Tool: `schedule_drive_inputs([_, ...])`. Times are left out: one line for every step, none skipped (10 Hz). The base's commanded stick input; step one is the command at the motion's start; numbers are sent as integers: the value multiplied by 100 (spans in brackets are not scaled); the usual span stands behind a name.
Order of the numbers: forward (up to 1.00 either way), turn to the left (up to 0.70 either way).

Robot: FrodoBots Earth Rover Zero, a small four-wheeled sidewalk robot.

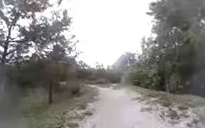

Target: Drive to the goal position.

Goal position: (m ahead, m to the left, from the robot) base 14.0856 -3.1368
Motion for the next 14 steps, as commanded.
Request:
schedule_drive_inputs([85,0])
schedule_drive_inputs([85,0])
schedule_drive_inputs([85,0])
schedule_drive_inputs([85,0])
schedule_drive_inputs([85,0])
schedule_drive_inputs([85,0])
schedule_drive_inputs([85,0])
schedule_drive_inputs([85,0])
schedule_drive_inputs([85,0])
schedule_drive_inputs([85,0])
schedule_drive_inputs([85,0])
schedule_drive_inputs([85,0])
schedule_drive_inputs([85,0])
schedule_drive_inputs([85,0])
